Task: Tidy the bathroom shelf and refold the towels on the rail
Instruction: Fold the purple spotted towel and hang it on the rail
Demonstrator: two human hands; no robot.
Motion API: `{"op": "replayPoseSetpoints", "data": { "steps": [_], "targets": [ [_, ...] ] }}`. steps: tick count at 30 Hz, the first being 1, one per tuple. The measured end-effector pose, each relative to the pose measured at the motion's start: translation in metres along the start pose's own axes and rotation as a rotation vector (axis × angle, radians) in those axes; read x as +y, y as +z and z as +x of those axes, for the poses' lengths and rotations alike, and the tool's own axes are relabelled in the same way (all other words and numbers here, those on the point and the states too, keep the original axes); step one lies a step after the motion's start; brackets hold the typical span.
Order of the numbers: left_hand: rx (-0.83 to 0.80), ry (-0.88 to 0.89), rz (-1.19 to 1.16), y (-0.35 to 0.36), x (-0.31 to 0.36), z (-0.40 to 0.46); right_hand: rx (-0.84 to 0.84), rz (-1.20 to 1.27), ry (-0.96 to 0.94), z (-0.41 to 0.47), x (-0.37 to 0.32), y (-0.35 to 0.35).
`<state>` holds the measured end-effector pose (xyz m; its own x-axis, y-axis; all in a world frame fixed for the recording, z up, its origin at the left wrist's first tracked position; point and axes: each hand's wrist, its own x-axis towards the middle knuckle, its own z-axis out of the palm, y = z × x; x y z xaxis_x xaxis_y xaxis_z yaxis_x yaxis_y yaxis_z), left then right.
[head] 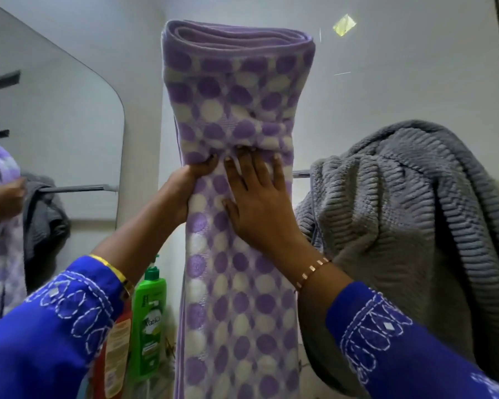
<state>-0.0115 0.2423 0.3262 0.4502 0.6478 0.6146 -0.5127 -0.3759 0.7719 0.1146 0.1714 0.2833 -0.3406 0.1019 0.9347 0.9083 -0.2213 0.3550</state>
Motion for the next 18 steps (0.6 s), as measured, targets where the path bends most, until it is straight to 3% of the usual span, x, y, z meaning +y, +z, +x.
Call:
{"op": "replayPoseSetpoints", "data": {
  "steps": [5,11,13,16,18],
  "targets": [
    [-0.038,0.058,-0.004,-0.005,0.010,0.025,-0.026,0.006,0.004,0.027,0.010,0.019],
    [0.038,0.142,0.104,0.011,0.020,0.070,-0.079,0.023,-0.001,0.061,0.046,0.048],
    [0.129,0.152,0.173,0.017,0.022,0.082,-0.141,0.025,-0.014,0.072,0.058,0.059],
    [0.383,0.194,0.556,0.014,0.016,0.101,-0.302,0.028,0.007,0.082,0.063,0.077],
    [0.543,0.327,0.831,0.007,0.009,0.109,-0.450,0.071,0.069,0.086,0.065,0.089]
  ]
}}
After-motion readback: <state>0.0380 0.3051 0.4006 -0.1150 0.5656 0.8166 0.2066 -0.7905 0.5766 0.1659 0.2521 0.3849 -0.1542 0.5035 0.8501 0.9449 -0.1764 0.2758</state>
